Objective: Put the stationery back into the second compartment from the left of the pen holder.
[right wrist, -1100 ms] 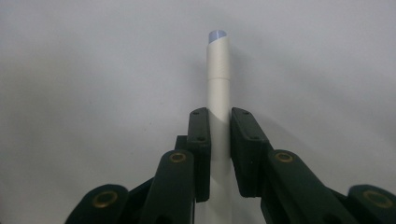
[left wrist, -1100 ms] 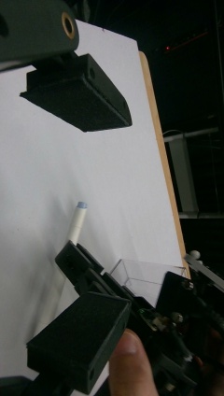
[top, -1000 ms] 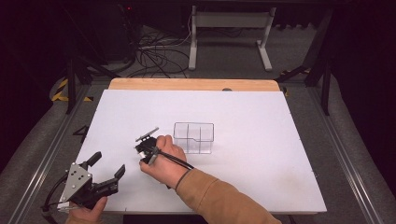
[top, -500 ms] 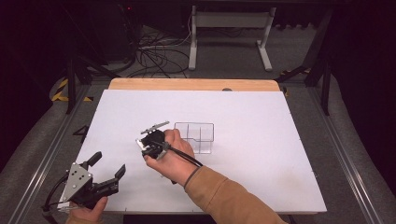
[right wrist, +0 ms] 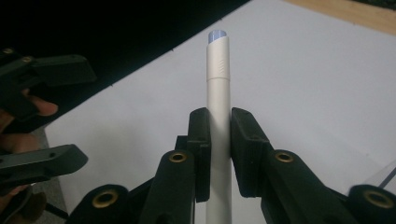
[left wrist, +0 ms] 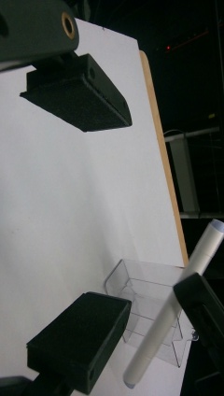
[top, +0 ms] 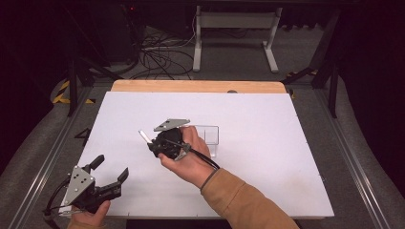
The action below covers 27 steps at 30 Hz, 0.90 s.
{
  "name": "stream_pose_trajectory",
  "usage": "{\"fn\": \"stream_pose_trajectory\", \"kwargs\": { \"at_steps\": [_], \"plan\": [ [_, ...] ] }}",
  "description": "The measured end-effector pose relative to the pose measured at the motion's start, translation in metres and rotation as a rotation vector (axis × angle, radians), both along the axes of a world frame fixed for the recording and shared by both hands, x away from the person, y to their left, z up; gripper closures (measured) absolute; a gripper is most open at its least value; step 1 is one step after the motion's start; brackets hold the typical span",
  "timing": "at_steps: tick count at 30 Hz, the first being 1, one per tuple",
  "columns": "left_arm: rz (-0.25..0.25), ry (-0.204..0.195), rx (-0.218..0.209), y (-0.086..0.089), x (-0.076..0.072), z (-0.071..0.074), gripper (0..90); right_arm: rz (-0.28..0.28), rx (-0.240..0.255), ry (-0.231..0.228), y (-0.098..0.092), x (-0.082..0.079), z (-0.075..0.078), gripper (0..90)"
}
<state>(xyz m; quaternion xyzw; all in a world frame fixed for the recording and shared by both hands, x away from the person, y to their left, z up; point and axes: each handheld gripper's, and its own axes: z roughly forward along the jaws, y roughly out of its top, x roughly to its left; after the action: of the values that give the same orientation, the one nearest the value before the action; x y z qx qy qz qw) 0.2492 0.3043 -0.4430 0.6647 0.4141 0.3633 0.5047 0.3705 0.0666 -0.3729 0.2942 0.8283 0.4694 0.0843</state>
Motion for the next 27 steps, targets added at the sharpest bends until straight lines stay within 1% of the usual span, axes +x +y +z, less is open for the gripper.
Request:
{"fn": "stream_pose_trajectory", "kwargs": {
  "at_steps": [1, 3, 4, 9, 12, 15, 18, 23, 27],
  "plan": [
    [-0.001, 0.001, 0.0, 0.0, 0.0, 0.0, 12.7, 0.003, 0.01, -0.008, -0.003, 0.0, 0.002, 79.2],
    [-0.001, 0.002, 0.003, 0.0, 0.0, 0.0, 12.7, 0.022, 0.028, -0.038, -0.009, 0.0, 0.004, 79.2],
    [-0.001, 0.004, 0.004, 0.0, 0.0, 0.0, 12.7, 0.019, 0.033, -0.046, -0.011, 0.0, 0.006, 79.3],
    [-0.001, 0.002, 0.004, 0.0, 0.0, 0.0, 12.7, 0.061, 0.092, -0.087, -0.024, 0.002, 0.014, 79.2],
    [-0.003, 0.004, 0.006, 0.0, 0.0, 0.0, 12.7, 0.085, 0.119, -0.106, -0.031, 0.003, 0.017, 79.2],
    [-0.001, 0.003, 0.005, -0.001, 0.0, 0.0, 12.7, 0.102, 0.145, -0.131, -0.037, 0.003, 0.018, 79.3],
    [0.0, 0.003, 0.007, 0.0, 0.0, 0.0, 12.7, 0.105, 0.18, -0.157, -0.043, 0.005, 0.019, 79.2],
    [-0.002, 0.003, 0.009, 0.0, 0.0, 0.0, 12.7, 0.116, 0.244, -0.18, -0.056, 0.008, 0.019, 79.2],
    [0.001, 0.003, 0.007, -0.001, 0.0, 0.0, 12.7, 0.134, 0.273, -0.211, -0.066, 0.009, 0.017, 79.2]
  ]
}}
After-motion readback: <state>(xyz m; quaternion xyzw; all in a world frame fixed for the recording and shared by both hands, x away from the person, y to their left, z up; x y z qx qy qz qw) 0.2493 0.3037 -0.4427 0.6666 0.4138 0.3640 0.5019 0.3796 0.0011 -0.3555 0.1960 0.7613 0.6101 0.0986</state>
